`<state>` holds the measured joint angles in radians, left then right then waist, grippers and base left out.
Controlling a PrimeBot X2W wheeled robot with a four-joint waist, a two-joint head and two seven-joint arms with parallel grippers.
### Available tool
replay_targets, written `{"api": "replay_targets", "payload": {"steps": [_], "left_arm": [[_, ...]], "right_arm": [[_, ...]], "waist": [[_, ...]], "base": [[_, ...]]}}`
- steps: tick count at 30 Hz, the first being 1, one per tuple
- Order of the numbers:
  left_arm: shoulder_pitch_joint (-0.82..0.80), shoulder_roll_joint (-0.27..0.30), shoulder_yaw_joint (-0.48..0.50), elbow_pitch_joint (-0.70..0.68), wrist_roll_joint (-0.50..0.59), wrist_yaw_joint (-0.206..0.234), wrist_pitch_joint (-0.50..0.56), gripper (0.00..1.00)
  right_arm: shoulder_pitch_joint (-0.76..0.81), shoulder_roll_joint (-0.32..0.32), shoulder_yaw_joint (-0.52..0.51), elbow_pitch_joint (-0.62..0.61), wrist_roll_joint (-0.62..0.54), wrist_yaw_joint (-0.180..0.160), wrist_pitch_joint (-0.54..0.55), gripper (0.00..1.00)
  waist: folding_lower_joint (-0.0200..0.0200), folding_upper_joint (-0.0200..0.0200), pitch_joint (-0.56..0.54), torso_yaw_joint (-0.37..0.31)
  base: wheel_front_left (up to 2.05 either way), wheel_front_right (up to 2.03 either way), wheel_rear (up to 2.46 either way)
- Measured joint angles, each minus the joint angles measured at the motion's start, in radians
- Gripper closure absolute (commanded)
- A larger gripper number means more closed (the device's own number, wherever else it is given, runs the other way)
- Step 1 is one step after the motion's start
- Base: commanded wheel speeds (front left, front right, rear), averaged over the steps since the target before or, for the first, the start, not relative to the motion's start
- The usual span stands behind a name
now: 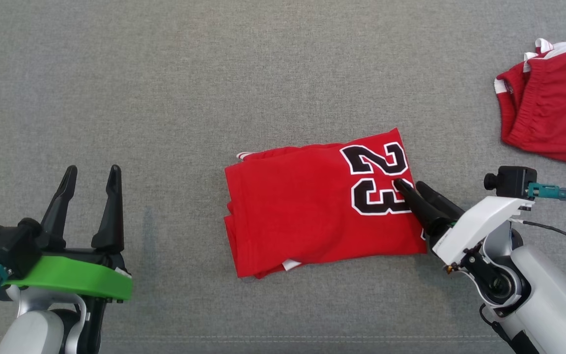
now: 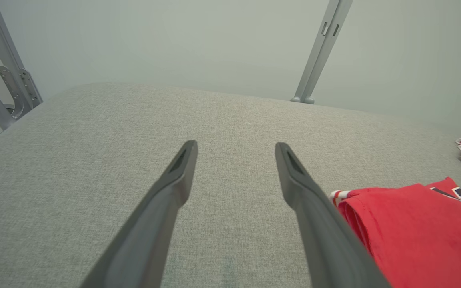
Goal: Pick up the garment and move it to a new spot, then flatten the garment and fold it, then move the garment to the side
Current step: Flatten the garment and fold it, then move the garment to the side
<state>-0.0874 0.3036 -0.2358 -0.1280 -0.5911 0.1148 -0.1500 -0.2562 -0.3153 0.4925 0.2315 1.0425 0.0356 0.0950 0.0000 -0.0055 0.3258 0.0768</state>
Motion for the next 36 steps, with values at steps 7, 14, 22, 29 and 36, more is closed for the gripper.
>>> {"api": "replay_targets", "payload": {"steps": [7, 14, 22, 29, 36], "left_arm": [[-0.004, -0.005, -0.015, -0.001, 0.006, 0.0, 0.001, 0.0], [-0.005, -0.017, -0.027, 0.007, 0.006, 0.0, 0.001, 0.0], [-0.005, -0.023, -0.019, 0.016, 0.006, 0.0, 0.001, 0.0], [-0.006, -0.022, -0.025, -0.006, 0.008, 0.0, 0.001, 0.0], [-0.007, -0.017, -0.026, -0.009, 0.016, 0.0, 0.001, 0.0]], "right_arm": [[-0.002, 0.031, -0.035, 0.026, 0.111, 0.028, 0.037, 0.65], [-0.045, 0.003, -0.017, 0.019, 0.165, 0.048, 0.15, 1.0], [-0.193, -0.182, -0.045, -0.014, 0.053, 0.042, 0.213, 1.0], [-0.274, -0.352, -0.135, 0.002, -0.001, -0.012, 0.253, 1.0], [-0.297, -0.431, -0.222, 0.023, -0.001, -0.061, 0.253, 1.0]], "waist": [[0.0, 0.0, 0.002, 0.01], [0.0, 0.0, -0.007, 0.038], [0.0, 0.0, -0.011, 0.048], [0.0, 0.0, -0.005, 0.047], [0.0, 0.0, 0.0, 0.041]], "base": [[0.0, 0.0, 0.0], [0.0, 0.0, 0.0], [0.0, 0.0, 0.0], [0.0, 0.0, 0.0], [0.0, 0.0, 0.0]]}}
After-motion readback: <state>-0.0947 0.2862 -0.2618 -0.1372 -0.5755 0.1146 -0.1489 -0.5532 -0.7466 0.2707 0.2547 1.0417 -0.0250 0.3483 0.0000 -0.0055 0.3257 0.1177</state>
